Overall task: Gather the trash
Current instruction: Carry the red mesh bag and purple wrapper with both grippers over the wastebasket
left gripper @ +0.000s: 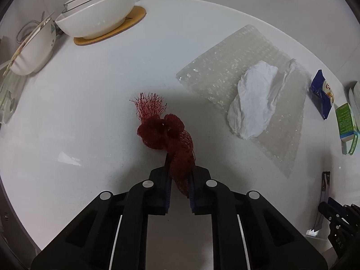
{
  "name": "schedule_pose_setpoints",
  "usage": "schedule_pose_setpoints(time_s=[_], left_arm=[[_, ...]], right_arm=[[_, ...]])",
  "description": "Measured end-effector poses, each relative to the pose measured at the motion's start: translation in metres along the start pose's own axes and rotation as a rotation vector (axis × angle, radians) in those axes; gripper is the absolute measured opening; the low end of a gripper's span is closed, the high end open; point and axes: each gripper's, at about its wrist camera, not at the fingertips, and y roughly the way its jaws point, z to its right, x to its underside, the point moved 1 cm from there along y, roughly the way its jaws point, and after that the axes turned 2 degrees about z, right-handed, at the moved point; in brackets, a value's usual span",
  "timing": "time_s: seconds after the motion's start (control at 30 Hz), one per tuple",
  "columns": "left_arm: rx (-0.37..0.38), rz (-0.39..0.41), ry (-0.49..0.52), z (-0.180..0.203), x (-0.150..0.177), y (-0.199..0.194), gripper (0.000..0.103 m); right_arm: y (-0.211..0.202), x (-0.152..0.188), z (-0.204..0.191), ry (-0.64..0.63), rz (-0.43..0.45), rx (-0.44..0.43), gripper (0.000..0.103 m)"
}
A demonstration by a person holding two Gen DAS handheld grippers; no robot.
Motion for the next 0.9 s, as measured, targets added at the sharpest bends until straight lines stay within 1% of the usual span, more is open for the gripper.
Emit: schedule_pose_setpoints(time_s=[0.23, 0.43, 0.57, 0.9], left_arm=[[0.023, 0.037, 0.008, 0.002, 0.006, -0.022, 0.011], [0.048, 0.067, 0.009, 0.008, 0.015, -0.05, 0.011], [0.05, 0.079, 0.018, 0.014, 0.023, -0.064, 0.011], [0.064, 0.098, 0.023, 0.036, 0.058, -0.098, 0.011]], right_arm=[[-0.008, 0.0, 0.008, -0.003, 0.013, -0.035, 0.015], [-0.025, 0.009, 0.013, -0.01, 0.052, -0.063, 0.015], [-0.038, 0.014, 0.019, -0.01, 0.077, -0.073, 0.015], [-0.065, 0.027, 0.028, -0.032, 0.131, -0.079, 0.015]])
